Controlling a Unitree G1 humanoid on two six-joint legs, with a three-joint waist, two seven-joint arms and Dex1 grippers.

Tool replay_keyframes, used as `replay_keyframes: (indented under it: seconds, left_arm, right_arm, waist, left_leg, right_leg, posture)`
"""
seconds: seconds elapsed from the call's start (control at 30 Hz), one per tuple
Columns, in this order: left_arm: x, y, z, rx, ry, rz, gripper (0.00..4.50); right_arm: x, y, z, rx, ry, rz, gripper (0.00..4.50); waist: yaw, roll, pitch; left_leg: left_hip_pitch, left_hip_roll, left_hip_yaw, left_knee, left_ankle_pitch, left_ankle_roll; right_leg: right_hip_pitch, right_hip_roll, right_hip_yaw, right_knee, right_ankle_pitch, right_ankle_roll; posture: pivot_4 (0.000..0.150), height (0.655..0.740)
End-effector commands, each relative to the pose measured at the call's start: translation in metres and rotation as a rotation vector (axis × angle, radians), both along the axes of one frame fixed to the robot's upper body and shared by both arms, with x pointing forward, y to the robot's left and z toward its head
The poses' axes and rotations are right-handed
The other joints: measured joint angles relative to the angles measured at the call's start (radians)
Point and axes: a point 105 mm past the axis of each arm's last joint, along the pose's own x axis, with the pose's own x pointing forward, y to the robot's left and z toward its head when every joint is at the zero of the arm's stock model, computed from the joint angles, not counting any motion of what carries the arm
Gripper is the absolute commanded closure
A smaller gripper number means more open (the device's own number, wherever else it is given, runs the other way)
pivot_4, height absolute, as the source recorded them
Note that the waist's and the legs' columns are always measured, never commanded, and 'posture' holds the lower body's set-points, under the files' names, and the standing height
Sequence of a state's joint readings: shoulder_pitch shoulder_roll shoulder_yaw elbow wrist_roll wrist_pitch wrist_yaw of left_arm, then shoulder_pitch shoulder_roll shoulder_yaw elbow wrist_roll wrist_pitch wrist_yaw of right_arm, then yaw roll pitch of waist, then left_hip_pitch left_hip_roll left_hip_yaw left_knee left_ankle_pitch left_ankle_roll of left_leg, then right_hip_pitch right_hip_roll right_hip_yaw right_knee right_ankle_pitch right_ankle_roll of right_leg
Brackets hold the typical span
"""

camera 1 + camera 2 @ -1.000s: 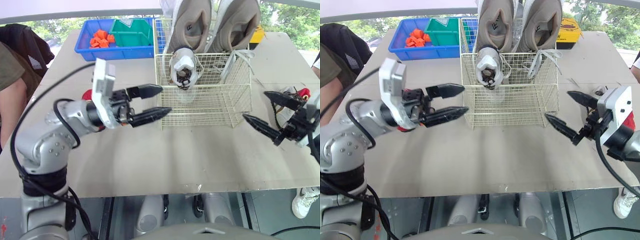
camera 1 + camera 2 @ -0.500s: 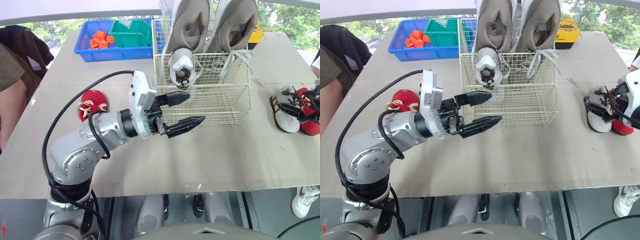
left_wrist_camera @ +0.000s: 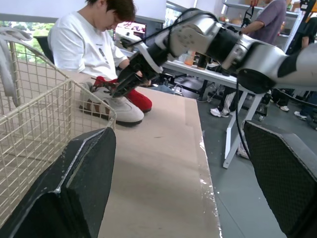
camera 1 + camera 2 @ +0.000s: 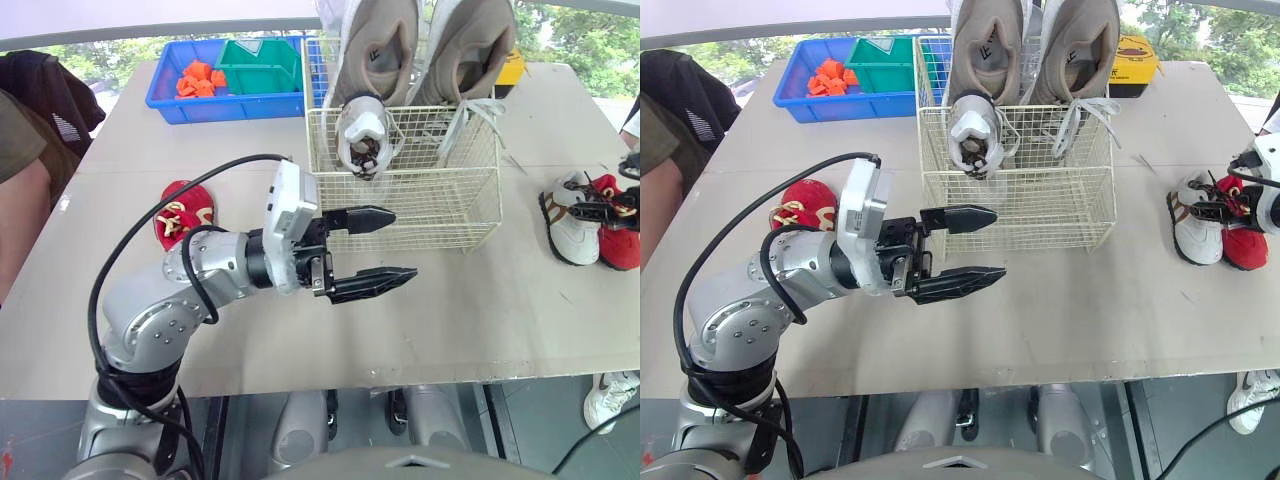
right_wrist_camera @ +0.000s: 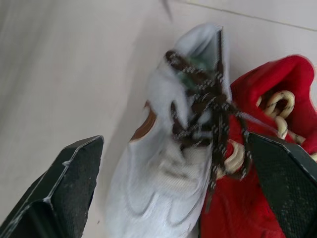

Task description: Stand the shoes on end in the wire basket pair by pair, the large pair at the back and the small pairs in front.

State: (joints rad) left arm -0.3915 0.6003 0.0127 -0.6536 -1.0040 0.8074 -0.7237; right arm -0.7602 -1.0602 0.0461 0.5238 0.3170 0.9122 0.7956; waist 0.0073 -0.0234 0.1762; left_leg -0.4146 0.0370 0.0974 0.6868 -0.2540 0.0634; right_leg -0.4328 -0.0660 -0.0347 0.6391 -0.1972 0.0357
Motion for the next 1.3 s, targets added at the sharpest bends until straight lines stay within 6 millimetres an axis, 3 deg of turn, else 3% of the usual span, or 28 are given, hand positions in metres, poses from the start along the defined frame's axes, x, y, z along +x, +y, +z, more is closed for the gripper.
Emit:
replay_keyframes:
  seconds: [0.03, 0.13, 0.17, 0.23, 0.3, 0.33, 0.4, 0.53, 0.67, 0.8, 1.0, 1.17, 1.3]
  left_arm:
    - [-0.008, -0.001, 0.008, -0.021, -0.055, -0.009, 0.10]
    - [-0.008, 0.000, 0.007, -0.023, -0.059, 0.005, 0.10]
    - [-0.008, 0.000, 0.007, -0.022, -0.060, 0.007, 0.00]
    - [-0.008, 0.000, 0.007, -0.022, -0.061, 0.009, 0.00]
    - [-0.008, 0.000, 0.007, -0.021, -0.062, 0.011, 0.00]
    - [-0.008, 0.000, 0.006, -0.020, -0.063, 0.013, 0.00]
    - [-0.008, 0.001, 0.006, -0.020, -0.062, 0.016, 0.00]
    - [-0.008, 0.000, 0.007, -0.019, -0.061, 0.018, 0.00]
    - [-0.006, 0.000, 0.009, -0.014, -0.054, 0.008, 0.00]
    - [-0.005, -0.001, 0.009, -0.008, -0.050, -0.014, 0.00]
    - [0.000, 0.002, 0.013, -0.021, -0.035, -0.021, 0.00]
    - [0.008, 0.008, 0.015, -0.038, -0.038, 0.033, 0.00]
    - [0.013, 0.013, 0.022, -0.117, -0.079, 0.107, 0.00]
  right_arm:
    - [0.005, -0.007, -0.002, -0.013, 0.022, -0.006, 0.00]
    - [0.009, -0.006, -0.010, -0.005, 0.051, 0.001, 0.00]
    - [0.010, -0.006, -0.014, -0.010, 0.060, 0.004, 0.49]
    - [0.013, -0.007, -0.021, -0.027, 0.078, 0.001, 0.78]
    - [0.015, -0.009, -0.028, -0.052, 0.096, 0.006, 1.77]
    - [0.015, -0.009, -0.030, -0.056, 0.101, 0.009, 2.03]
    - [0.017, -0.008, -0.033, -0.058, 0.104, 0.017, 3.12]
    - [0.018, -0.007, -0.026, -0.018, 0.060, 0.024, 4.49]
    - [0.010, 0.000, -0.012, 0.071, -0.003, 0.058, 4.49]
    - [-0.014, 0.015, 0.014, 0.183, -0.132, 0.101, 4.49]
    - [-0.074, 0.097, 0.111, 0.304, -0.766, 0.385, 4.49]
    - [-0.094, 0.149, 0.141, 0.368, -1.007, 0.487, 4.49]
    - [-0.093, 0.175, 0.154, 0.300, -1.203, 0.407, 4.49]
  waist:
    - [0.000, 0.000, 0.000]
    - [0.004, 0.000, 0.000]
    - [0.004, 0.000, 0.000]
    - [0.004, 0.000, 0.000]
    - [0.003, 0.000, 0.000]
    - [0.002, 0.000, 0.000]
    - [0.001, 0.000, 0.000]
    - [-0.004, 0.000, 0.000]
    - [-0.005, 0.000, 0.000]
    - [0.003, 0.001, 0.000]
    - [-0.003, 0.004, 0.001]
    - [-0.008, 0.004, 0.000]
    - [-0.010, 0.004, 0.000]
  left_leg:
    - [0.000, 0.000, 0.000, 0.000, 0.000, 0.000]
    - [0.000, 0.000, 0.000, 0.000, 0.000, 0.000]
    - [-0.001, 0.000, 0.000, 0.000, 0.000, 0.000]
    - [-0.001, 0.000, 0.000, 0.000, 0.000, 0.000]
    - [-0.001, 0.000, 0.000, 0.000, 0.000, -0.001]
    - [-0.001, 0.000, 0.000, 0.000, 0.000, -0.001]
    - [0.000, 0.000, 0.000, 0.000, 0.000, -0.001]
    - [0.000, 0.000, 0.000, 0.000, 0.000, -0.001]
    - [0.000, 0.001, 0.000, 0.000, 0.001, -0.002]
    - [-0.001, 0.002, -0.001, -0.001, 0.003, -0.004]
    - [-0.001, 0.002, -0.001, -0.002, 0.002, -0.004]
    - [0.001, 0.003, -0.004, -0.002, 0.000, -0.001]
    - [0.000, 0.002, -0.003, -0.002, 0.000, -0.001]
  right_leg:
    - [0.000, 0.000, 0.000, 0.000, 0.000, 0.000]
    - [0.000, 0.000, 0.000, 0.000, 0.000, 0.000]
    - [0.000, 0.000, 0.000, 0.000, 0.000, 0.000]
    - [0.000, 0.000, 0.000, -0.001, 0.000, 0.000]
    - [0.000, 0.000, 0.000, -0.001, 0.001, 0.001]
    - [0.000, 0.000, 0.000, -0.001, 0.001, 0.001]
    - [0.000, 0.000, 0.000, -0.001, 0.001, 0.001]
    - [0.001, 0.000, 0.000, -0.001, 0.001, 0.001]
    - [0.001, 0.000, 0.000, 0.000, 0.001, 0.001]
    - [0.000, 0.000, -0.001, 0.000, 0.002, 0.004]
    - [-0.001, 0.000, -0.001, 0.001, -0.001, 0.010]
    - [0.000, 0.001, -0.002, 0.002, -0.003, 0.007]
    - [0.000, 0.000, -0.001, 0.002, -0.001, 0.004]
  posture:
    - [0.150, 0.7400]
    - [0.150, 0.7400]
    - [0.150, 0.7400]
    - [0.150, 0.7400]
    - [0.150, 0.7400]
    - [0.150, 0.7400]
    - [0.150, 0.7400]
    - [0.150, 0.7400]
    - [0.150, 0.7400]
    - [0.150, 0.7400]
    - [0.150, 0.7400]
    - [0.150, 0.7400]
    - [0.150, 0.7400]
